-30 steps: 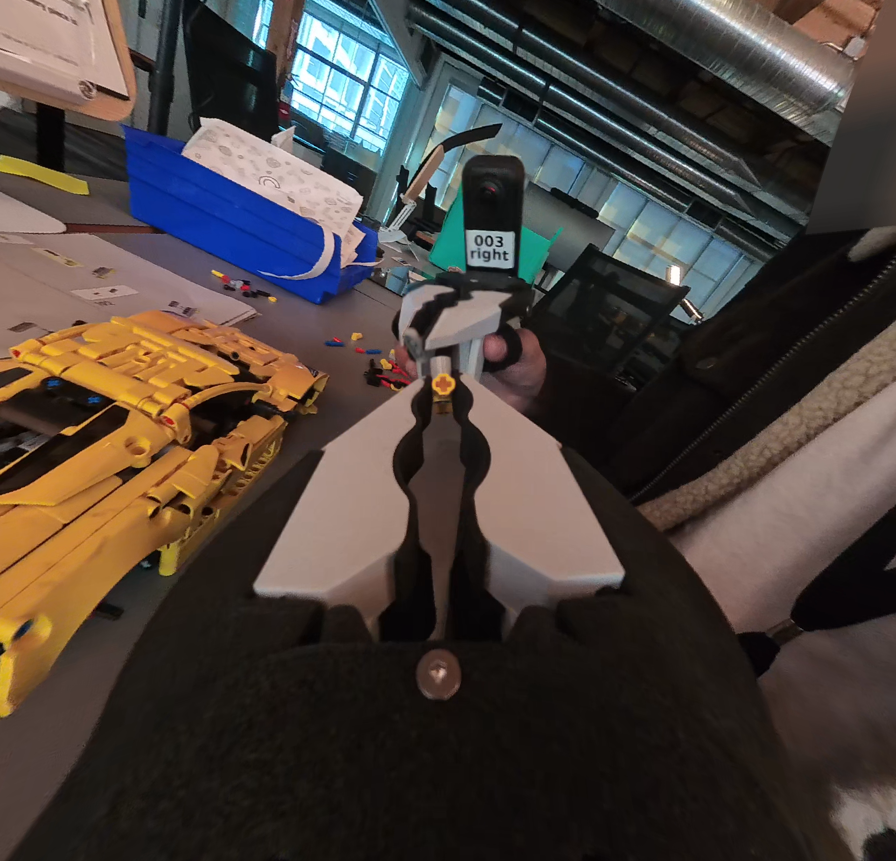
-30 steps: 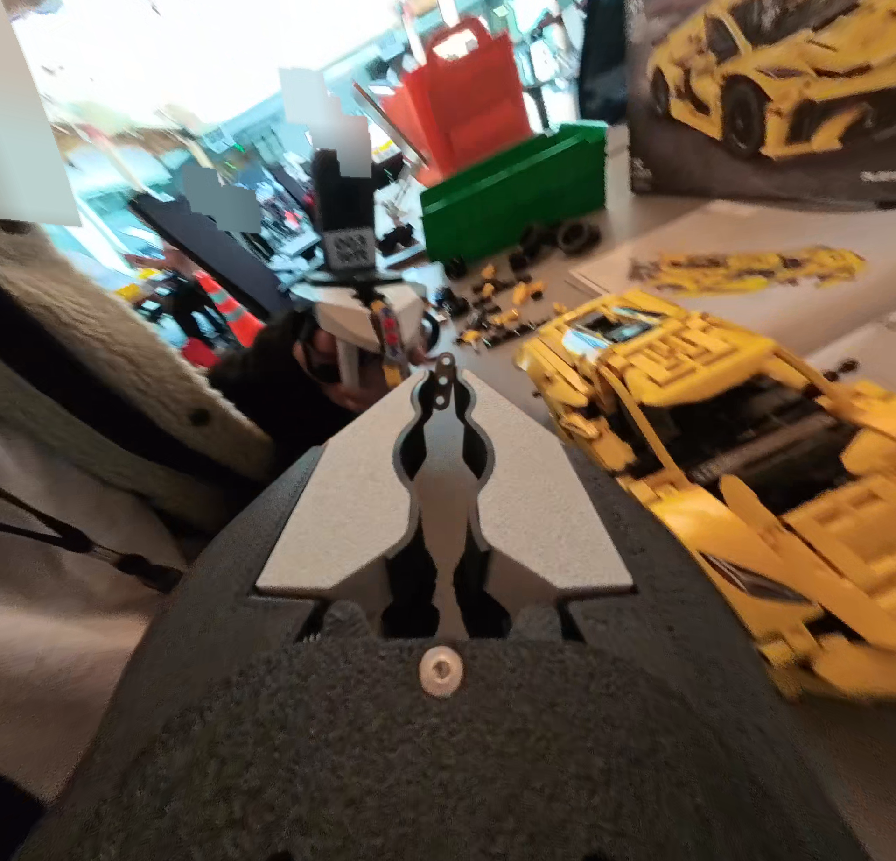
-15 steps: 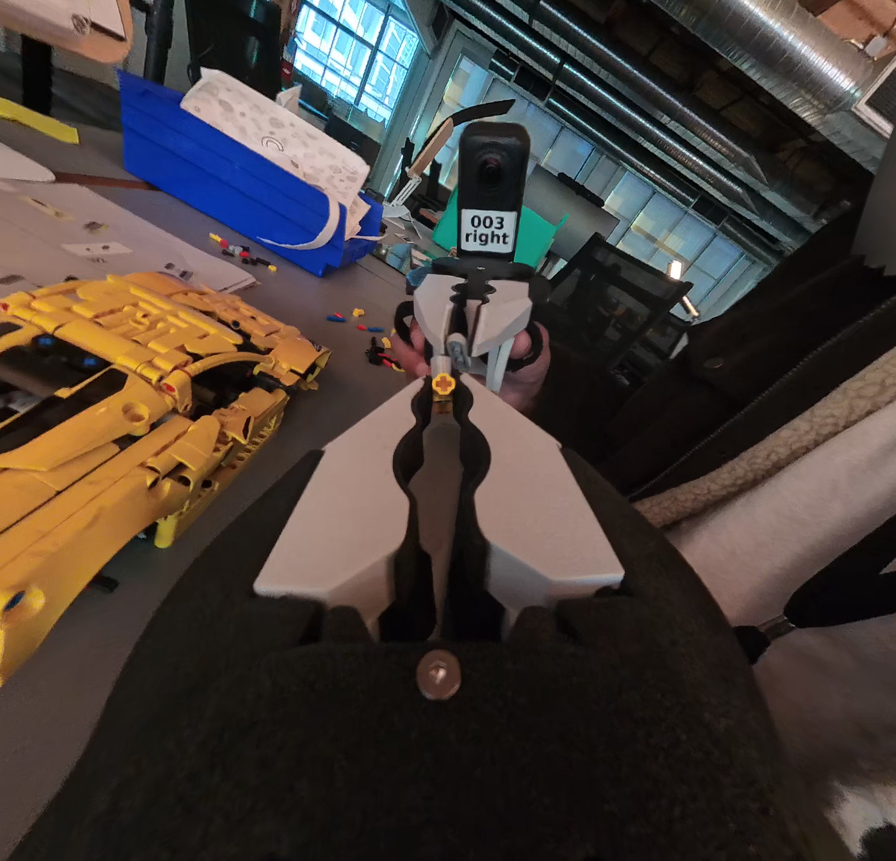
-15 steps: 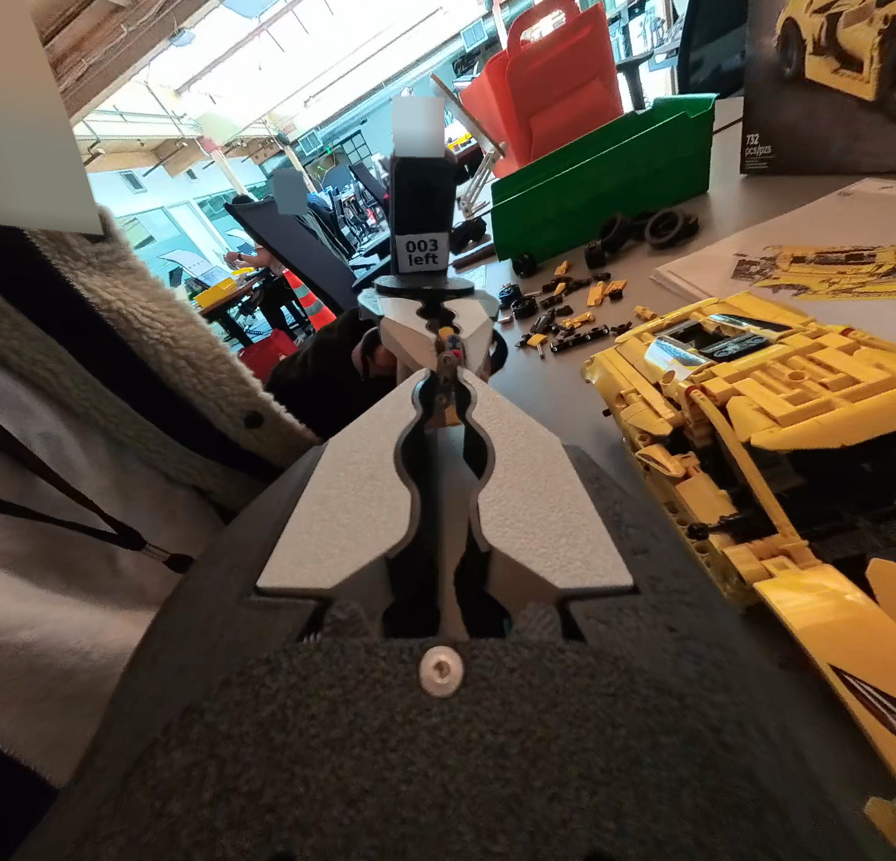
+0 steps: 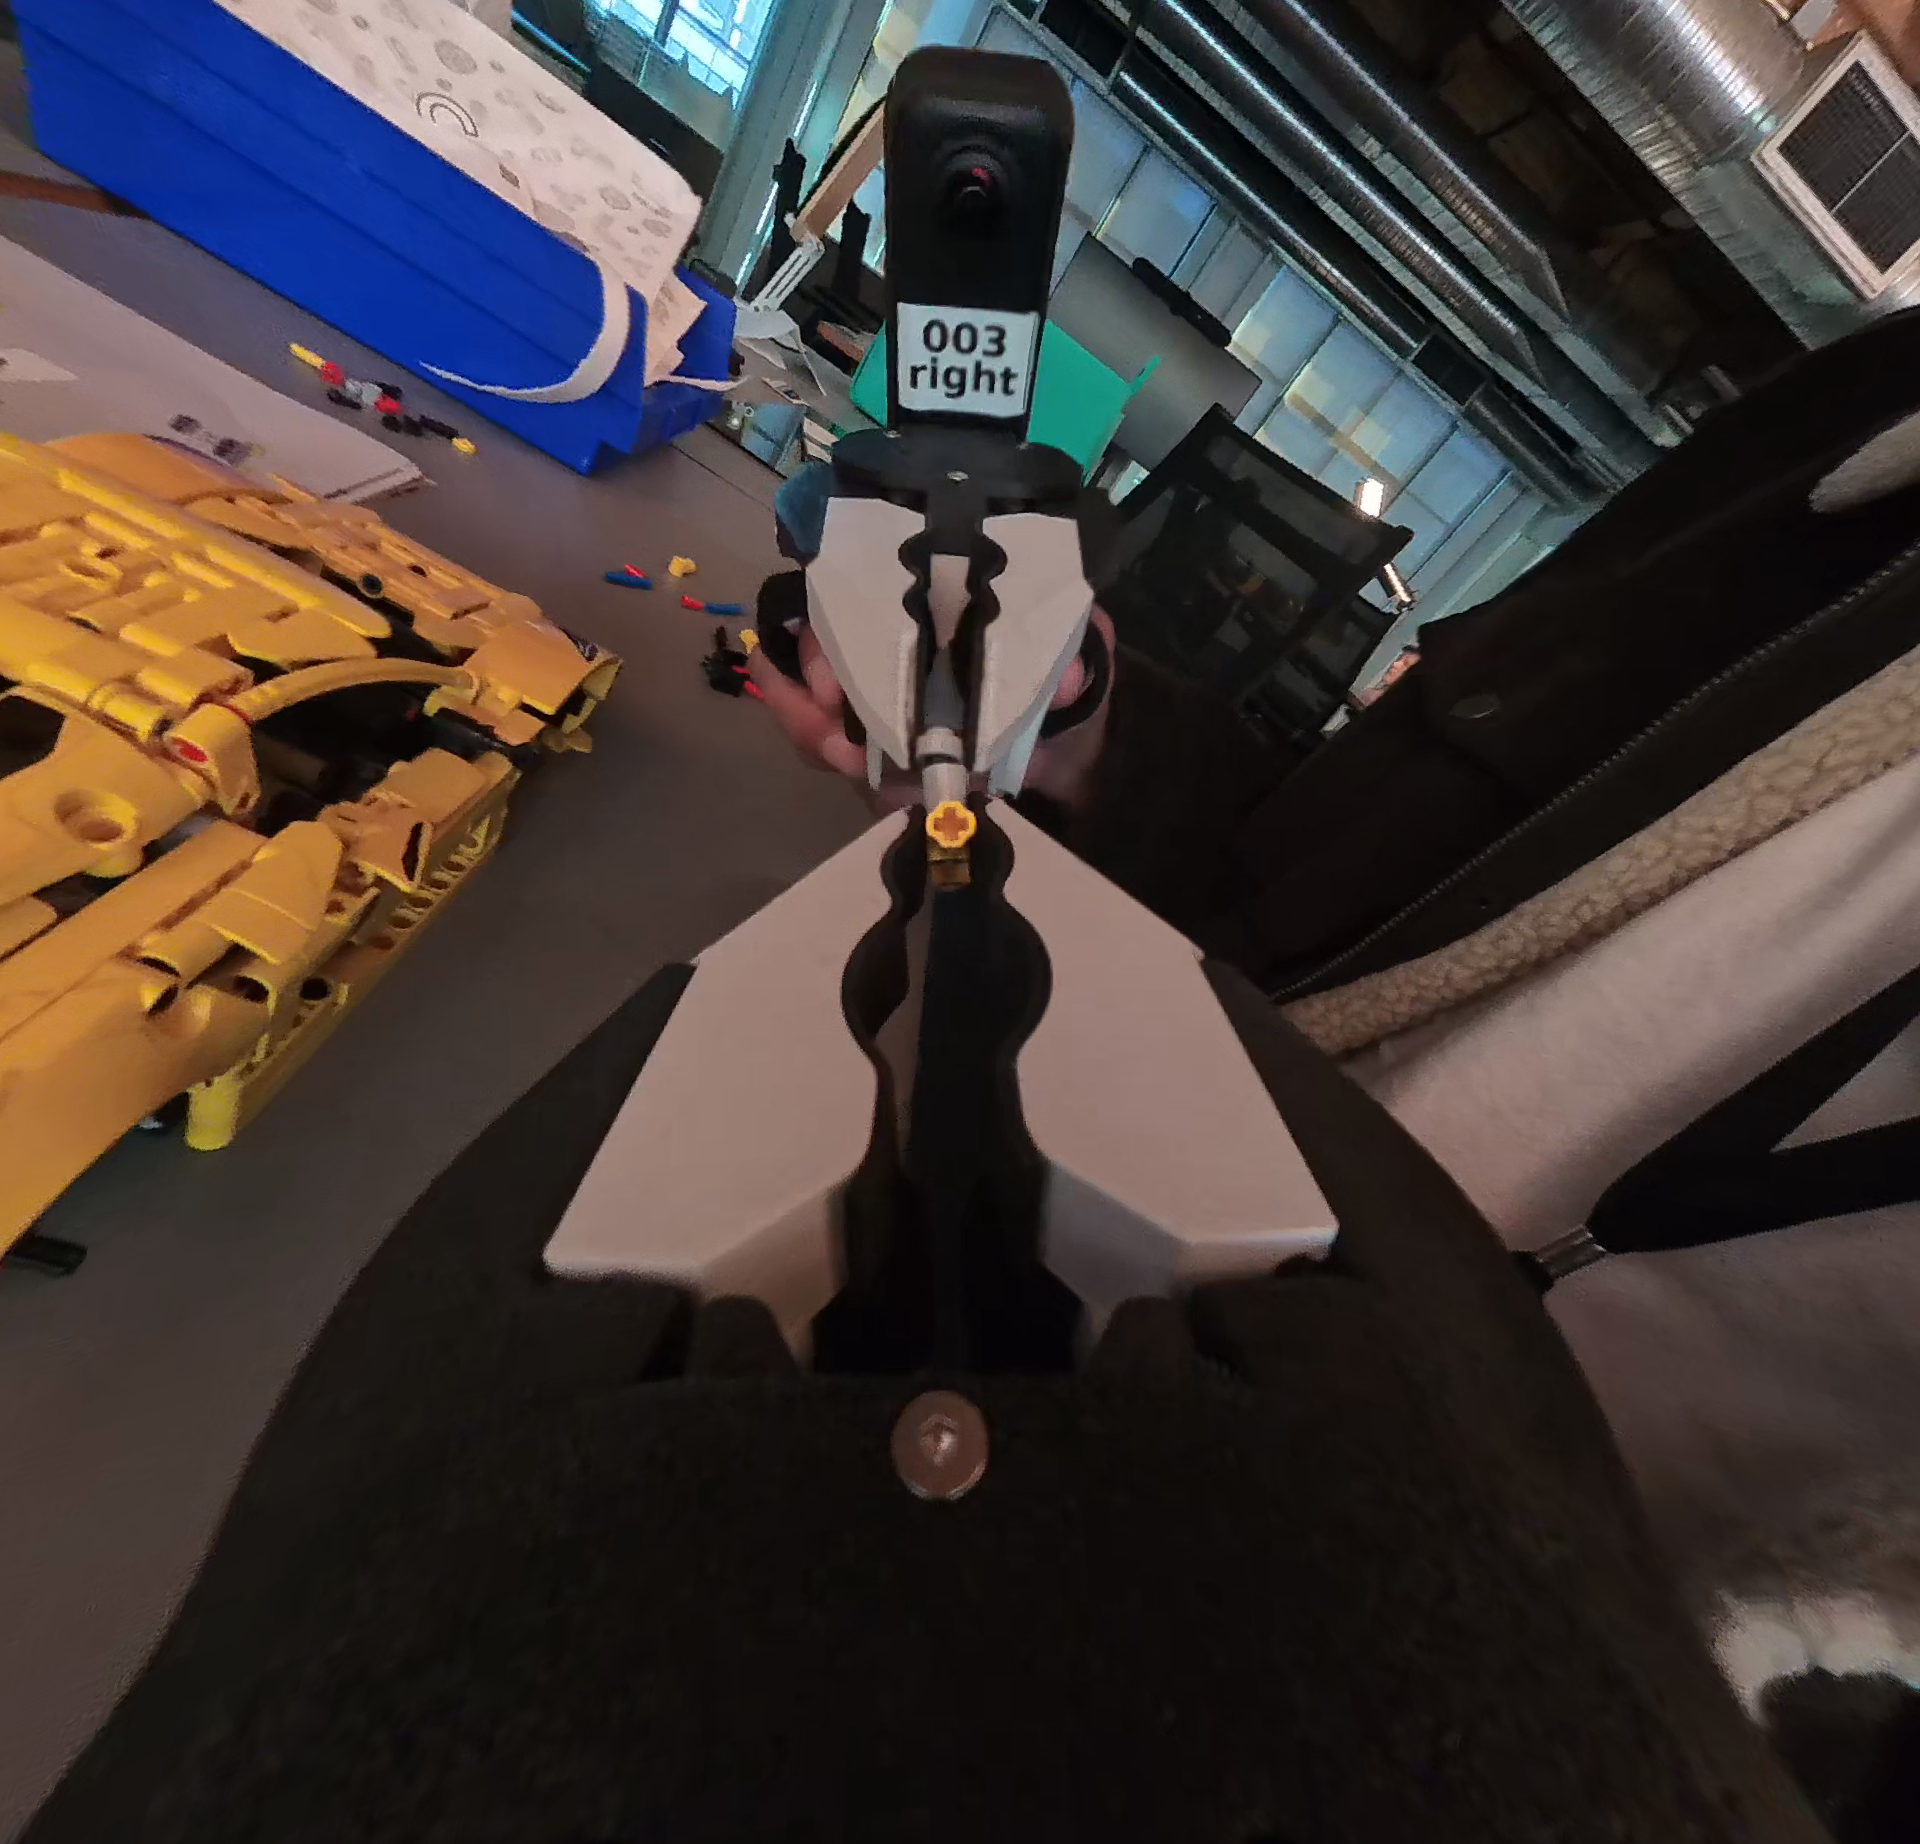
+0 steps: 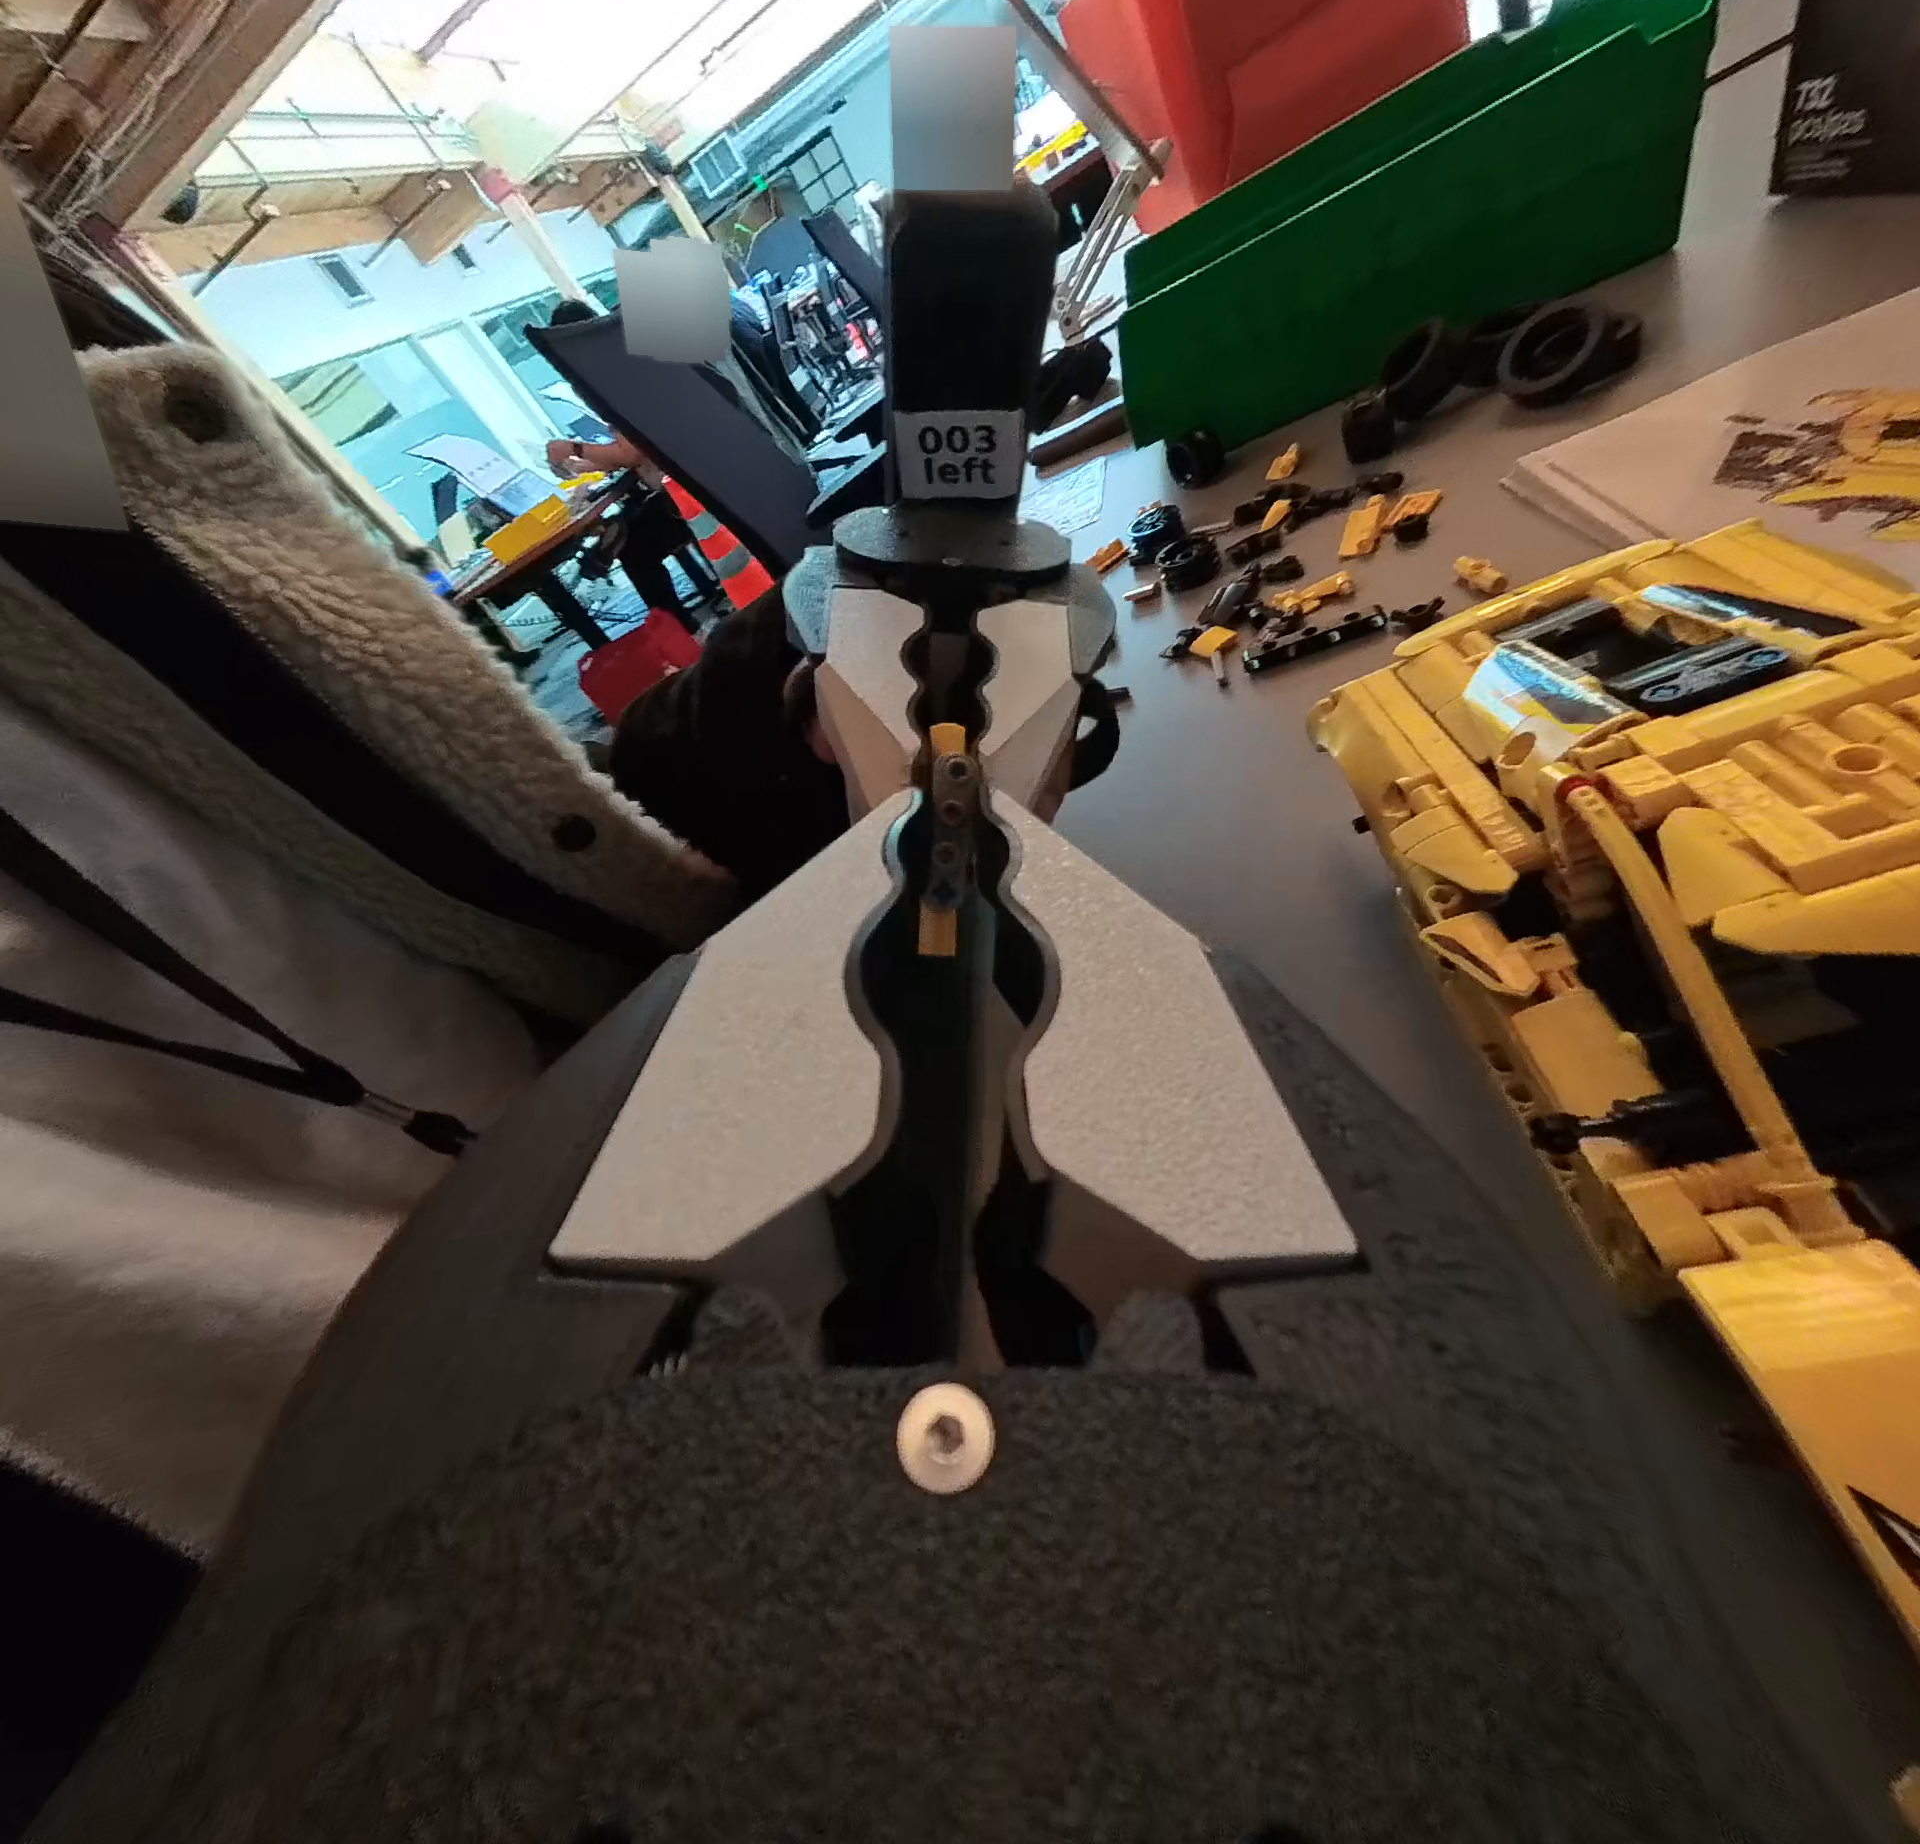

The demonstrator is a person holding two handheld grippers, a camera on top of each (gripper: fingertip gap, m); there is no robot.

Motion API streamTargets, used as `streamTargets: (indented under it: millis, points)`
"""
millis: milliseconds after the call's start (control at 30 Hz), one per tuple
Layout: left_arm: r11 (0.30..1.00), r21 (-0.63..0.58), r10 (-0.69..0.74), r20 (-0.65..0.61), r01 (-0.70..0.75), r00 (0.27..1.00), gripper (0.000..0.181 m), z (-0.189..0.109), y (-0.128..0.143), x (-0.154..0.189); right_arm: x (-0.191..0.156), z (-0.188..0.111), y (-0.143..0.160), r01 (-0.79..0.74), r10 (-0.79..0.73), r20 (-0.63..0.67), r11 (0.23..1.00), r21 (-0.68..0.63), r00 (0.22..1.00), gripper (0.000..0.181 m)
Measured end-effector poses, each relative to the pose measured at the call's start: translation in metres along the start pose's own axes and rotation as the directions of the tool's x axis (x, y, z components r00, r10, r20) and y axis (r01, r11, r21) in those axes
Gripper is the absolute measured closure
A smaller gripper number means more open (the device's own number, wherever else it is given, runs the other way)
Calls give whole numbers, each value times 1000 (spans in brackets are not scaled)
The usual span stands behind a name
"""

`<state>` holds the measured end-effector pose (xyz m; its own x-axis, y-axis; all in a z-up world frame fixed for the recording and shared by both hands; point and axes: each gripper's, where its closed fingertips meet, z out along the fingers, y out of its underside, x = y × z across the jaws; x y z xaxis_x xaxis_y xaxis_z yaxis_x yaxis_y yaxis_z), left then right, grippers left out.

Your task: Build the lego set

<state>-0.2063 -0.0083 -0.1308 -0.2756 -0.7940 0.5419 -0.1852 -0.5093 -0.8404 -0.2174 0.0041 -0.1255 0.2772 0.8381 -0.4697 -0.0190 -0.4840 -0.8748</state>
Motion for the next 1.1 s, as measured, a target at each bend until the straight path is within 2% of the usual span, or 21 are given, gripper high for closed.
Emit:
streamTargets:
  millis: [500, 967, 1100]
  points:
    - [997, -44, -61, -48, 58, 997, 175, 2, 8, 4, -5, 0, 9, -130, 136, 132, 990, -59, 982, 175]
    - [992, -103, -74, -16, 72, 997, 175, 5, 18, -2, -1, -2, 22, -174, 200, 145, 969, -174, 969, 175]
    - [990, -126, -56, 26, 59, 998, 176, 6, 21, -8, 5, -1, 27, -105, 132, 98, 965, -240, 986, 175]
